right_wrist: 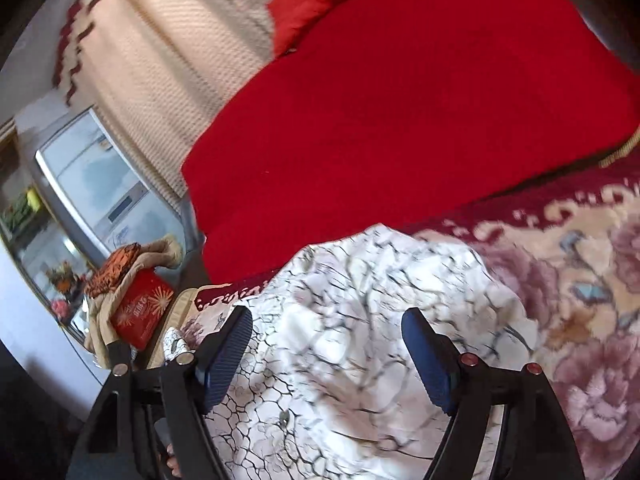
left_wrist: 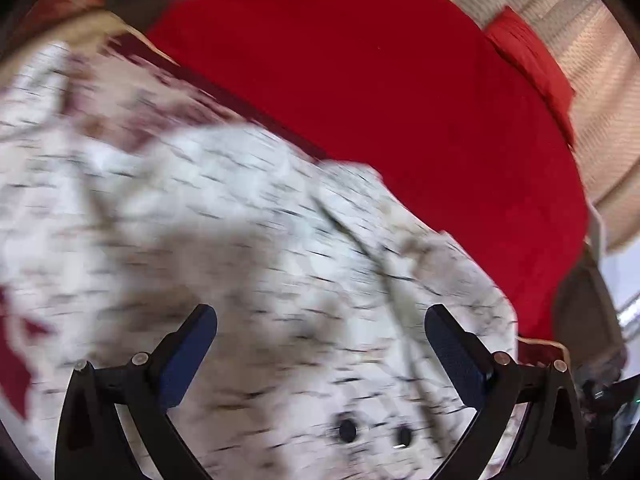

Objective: Fold large clothes

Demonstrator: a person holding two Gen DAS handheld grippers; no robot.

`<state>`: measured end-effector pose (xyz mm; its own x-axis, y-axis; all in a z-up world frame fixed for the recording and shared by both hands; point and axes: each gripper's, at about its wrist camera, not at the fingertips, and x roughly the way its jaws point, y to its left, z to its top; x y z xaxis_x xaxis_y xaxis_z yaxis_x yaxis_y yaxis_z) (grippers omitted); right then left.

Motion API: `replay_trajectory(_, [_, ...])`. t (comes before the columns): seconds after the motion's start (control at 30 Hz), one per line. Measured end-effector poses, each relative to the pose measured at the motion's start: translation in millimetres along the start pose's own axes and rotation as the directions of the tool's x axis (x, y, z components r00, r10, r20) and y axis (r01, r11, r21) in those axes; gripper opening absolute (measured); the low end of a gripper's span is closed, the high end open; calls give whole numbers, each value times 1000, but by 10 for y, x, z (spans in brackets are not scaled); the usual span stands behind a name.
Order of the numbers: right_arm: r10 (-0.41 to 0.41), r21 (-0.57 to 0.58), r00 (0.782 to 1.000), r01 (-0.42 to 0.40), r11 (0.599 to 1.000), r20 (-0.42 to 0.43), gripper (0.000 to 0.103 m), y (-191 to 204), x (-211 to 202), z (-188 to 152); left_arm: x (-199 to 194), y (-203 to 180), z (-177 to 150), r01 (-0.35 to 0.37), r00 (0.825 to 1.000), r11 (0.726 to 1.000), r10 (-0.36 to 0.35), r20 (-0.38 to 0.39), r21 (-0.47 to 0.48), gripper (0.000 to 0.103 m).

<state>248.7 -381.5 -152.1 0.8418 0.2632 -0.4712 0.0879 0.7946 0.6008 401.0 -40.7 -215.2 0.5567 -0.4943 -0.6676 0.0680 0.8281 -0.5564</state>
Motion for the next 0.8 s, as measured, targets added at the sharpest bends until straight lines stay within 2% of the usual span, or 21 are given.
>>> replay_trajectory(0.27, [68, 189, 994, -51, 981, -85, 79, -560, 151, -25, 804, -443, 56, 77, 986, 997, -76, -149, 0, 103])
replay_trajectory(0.3, [76, 200, 993, -56, 978, -93, 79, -596, 165, -26, 870, -490, 55, 81, 985, 997, -80, -155, 3, 100])
replay_trajectory(0.37, [68, 196, 992, -47, 979, -102, 79, -593, 232, -66, 998, -564, 95, 83, 983, 996, -79, -164, 15, 91])
replay_trajectory(0.4, [60, 194, 992, -37, 980, -113, 79, -603, 244, -67, 1040, -572, 85, 85, 983, 996, -81, -163, 17, 80])
replay_trajectory(0.43, [60, 194, 991, -37, 980, -116, 79, -608, 242, -74, 1072, -597, 95, 104, 982, 994, -100, -163, 15, 61])
replay_trajectory(0.47, [60, 192, 991, -37, 981, -117, 79, -614, 248, -77, 1099, -569, 115, 101, 981, 995, -97, -169, 15, 54])
replay_trajectory(0.57, [41, 172, 993, -22, 985, -111, 79, -632, 215, -59, 1099, -562, 138, 96, 985, 995, -92, -149, 25, 24])
replay_trajectory(0.6, [31, 161, 994, -13, 987, -109, 79, -625, 214, -56, 1073, -546, 143, 127, 982, 992, -124, -143, 13, 6])
replay_trajectory(0.67, [8, 143, 995, 7, 990, -103, 79, -621, 175, -51, 928, -511, 164, 168, 980, 986, -168, -110, -7, 7])
replay_trajectory(0.8, [-34, 103, 996, 42, 994, -79, 79, -551, 125, -37, 424, -553, 191, 216, 976, 972, -219, 15, 97, 7])
